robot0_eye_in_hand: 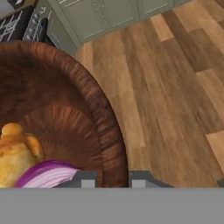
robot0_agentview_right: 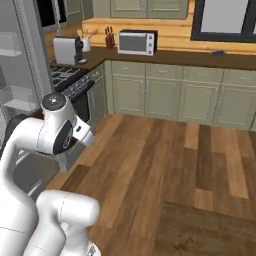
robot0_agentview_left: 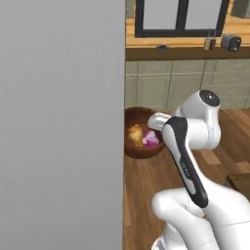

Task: Pick the chicken drumstick and onion from their plates and place them in the bowl. Then put the bowl in the fridge.

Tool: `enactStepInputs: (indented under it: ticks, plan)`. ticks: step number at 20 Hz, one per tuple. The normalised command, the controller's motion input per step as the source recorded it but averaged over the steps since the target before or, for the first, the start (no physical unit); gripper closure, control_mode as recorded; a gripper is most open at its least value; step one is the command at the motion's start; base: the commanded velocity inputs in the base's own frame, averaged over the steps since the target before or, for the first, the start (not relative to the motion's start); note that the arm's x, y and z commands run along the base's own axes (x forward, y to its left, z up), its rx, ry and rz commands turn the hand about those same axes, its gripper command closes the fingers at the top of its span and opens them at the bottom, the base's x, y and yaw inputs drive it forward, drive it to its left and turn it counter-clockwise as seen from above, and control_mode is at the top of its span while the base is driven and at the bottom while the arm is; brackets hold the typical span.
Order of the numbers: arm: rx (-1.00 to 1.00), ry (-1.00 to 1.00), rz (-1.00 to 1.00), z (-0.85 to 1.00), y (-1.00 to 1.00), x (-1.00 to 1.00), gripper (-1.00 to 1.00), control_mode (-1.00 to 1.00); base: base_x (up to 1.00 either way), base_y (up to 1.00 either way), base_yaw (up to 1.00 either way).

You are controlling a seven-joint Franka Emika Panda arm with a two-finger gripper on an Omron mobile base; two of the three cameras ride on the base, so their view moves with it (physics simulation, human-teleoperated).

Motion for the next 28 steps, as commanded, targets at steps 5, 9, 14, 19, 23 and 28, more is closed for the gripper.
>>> enactStepInputs:
  ticks: [5,9,14,19,23,28]
  plan:
    - [0.00,0.00,0.00,0.00,0.00,0.00,1.00,1.00,0.10,0.22,0.49]
    - [0.00,0.00,0.00,0.00,0.00,0.00,1.00,1.00,0.67,0.31,0.47]
    - [0.00,0.00,0.00,0.00,0.00,0.00,1.00,1.00,-0.07,0.43,0.60]
    - [0.00,0.00,0.00,0.00,0.00,0.00,1.00,1.00,0.24,0.33,0.60]
    - [0.00,0.00,0.00,0.00,0.00,0.00,1.00,1.00,0.95,0.15,0.52]
    - [0.00,0.00,0.00,0.00,0.00,0.00,1.00,1.00,0.86,-0.04,0.49]
